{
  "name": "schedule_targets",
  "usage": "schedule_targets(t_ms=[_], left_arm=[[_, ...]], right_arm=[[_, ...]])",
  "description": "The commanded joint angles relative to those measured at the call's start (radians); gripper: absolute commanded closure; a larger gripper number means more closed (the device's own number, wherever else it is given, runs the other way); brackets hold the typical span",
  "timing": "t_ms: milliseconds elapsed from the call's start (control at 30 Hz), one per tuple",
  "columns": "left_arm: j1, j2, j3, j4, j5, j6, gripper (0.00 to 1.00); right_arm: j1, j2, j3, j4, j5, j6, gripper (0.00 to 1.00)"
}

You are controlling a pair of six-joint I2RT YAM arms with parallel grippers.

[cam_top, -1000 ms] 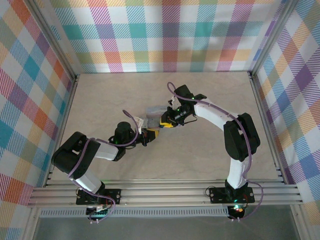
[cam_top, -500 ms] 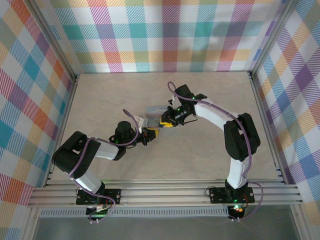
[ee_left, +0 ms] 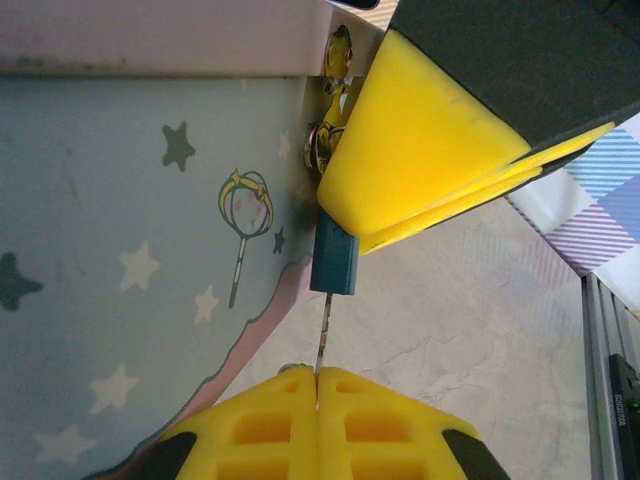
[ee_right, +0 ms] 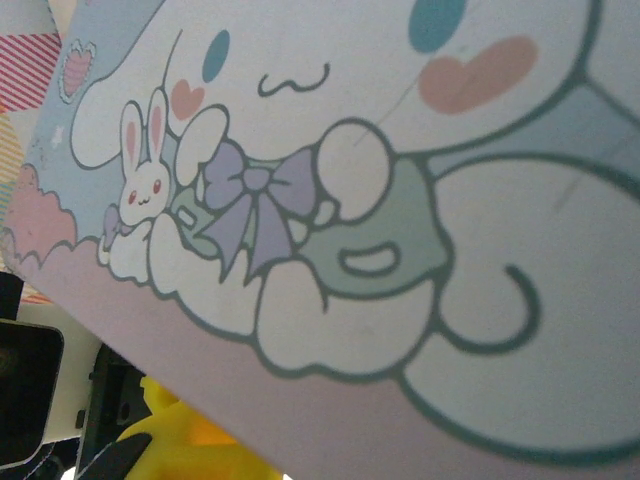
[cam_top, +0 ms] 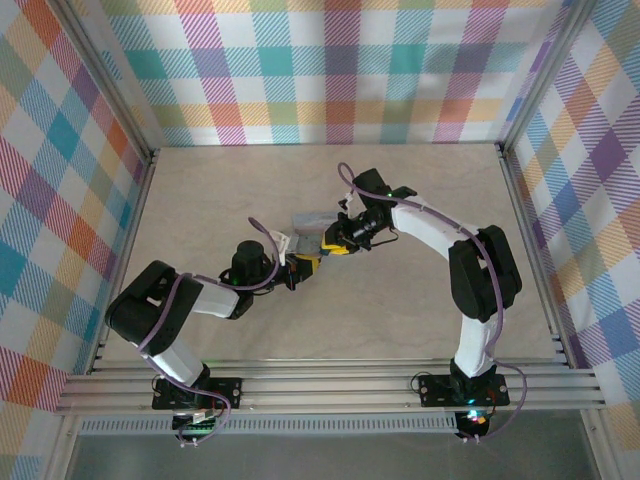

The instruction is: Unlock a padlock with a key

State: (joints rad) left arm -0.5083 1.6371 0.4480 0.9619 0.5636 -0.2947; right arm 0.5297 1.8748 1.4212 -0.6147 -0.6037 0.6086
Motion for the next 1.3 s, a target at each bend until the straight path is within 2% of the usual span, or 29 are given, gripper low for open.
schedule_targets(t_ms=[0, 500, 733, 900, 1000, 1133, 1267], left_arm=[[-0.009, 0.015, 0.038, 0.043, -0.017, 0.026, 1.0], [-0.009, 0.037, 0.089, 0.085, 0.034, -0.136, 1.0], [-0.007, 0.061, 0.105, 0.091, 0.022, -0.178, 1.0], [-0.003, 0.049, 0.119, 0.102, 0.025, -0.206, 1.0], [-0.004, 0.008, 0.129, 0.041, 0.014, -0.181, 1.0], [-0.004, -0.024, 0.141, -0.03, 0.001, -0.135, 1.0], [-0.004, 0.016, 0.152, 0.013, 0.019, -0.17, 1.0]], right_arm=[[0.013, -0.025, 0.022, -0.046, -0.098, -0.041, 1.0], [0.015, -0.022, 0.024, -0.04, -0.079, -0.043, 1.0], [0.014, -0.026, 0.01, -0.025, -0.092, -0.054, 1.0], [0.015, -0.025, 0.007, -0.071, -0.047, -0.098, 1.0], [0.015, -0.025, 0.002, -0.093, -0.02, -0.118, 1.0], [0.015, -0.025, -0.014, -0.067, -0.038, -0.116, 1.0], [0.015, -0.031, -0.04, 0.008, -0.116, -0.094, 1.0]])
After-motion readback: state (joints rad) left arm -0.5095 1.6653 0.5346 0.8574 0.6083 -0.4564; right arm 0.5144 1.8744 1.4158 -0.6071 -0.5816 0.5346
